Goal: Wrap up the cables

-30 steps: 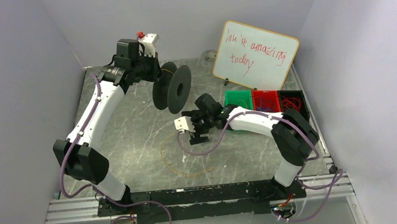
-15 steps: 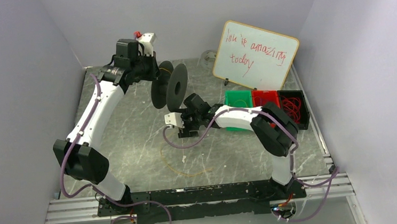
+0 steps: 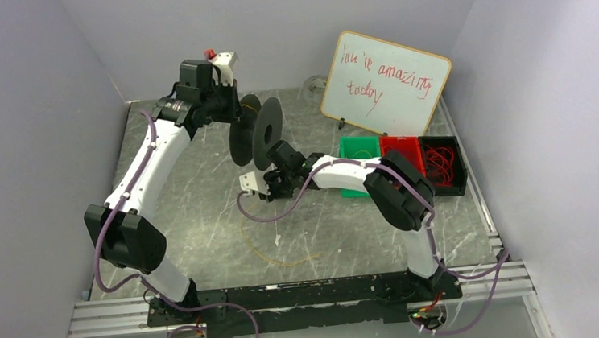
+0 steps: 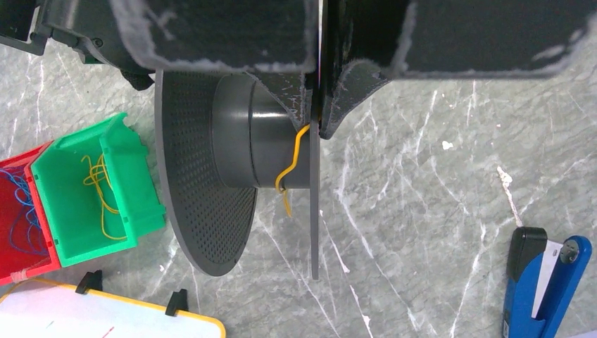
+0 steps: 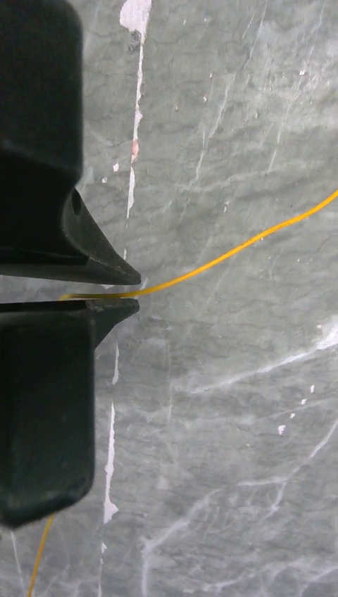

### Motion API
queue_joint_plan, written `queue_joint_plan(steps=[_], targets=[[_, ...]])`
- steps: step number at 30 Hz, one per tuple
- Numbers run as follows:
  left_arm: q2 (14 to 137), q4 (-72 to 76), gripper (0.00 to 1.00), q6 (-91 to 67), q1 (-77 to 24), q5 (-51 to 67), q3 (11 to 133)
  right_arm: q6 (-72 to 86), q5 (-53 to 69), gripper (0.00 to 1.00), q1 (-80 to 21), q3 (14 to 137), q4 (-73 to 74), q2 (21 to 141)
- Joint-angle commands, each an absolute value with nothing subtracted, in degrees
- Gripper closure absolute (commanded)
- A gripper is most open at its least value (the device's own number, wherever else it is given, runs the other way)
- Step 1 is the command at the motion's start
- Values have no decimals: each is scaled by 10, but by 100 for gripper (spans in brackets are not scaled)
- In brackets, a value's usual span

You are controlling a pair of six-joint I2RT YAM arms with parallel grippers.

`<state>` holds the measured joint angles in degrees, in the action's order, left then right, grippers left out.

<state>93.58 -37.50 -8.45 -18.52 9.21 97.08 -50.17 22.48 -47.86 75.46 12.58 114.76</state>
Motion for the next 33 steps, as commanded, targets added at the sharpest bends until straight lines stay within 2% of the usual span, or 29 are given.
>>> queue_joint_plan(steps=[1, 2, 12, 17, 23, 33], targets=[[920, -331, 97, -96, -186, 94, 984, -515, 265, 95, -485, 803, 177, 1154], [920, -331, 97, -96, -186, 93, 983, -517, 268, 100, -486, 809, 186, 1155], [920, -326, 97, -86, -185, 72, 980, -574, 336, 100, -487, 822, 267, 1110], [924, -316, 98, -71, -185, 52, 972, -654, 401, 100, -487, 841, 376, 1069], [921, -304, 97, -59, -186, 34, 953, -738, 506, 100, -486, 922, 525, 1049], [936, -301, 97, -55, -210, 1, 935, -796, 601, 100, -486, 1045, 642, 1073]])
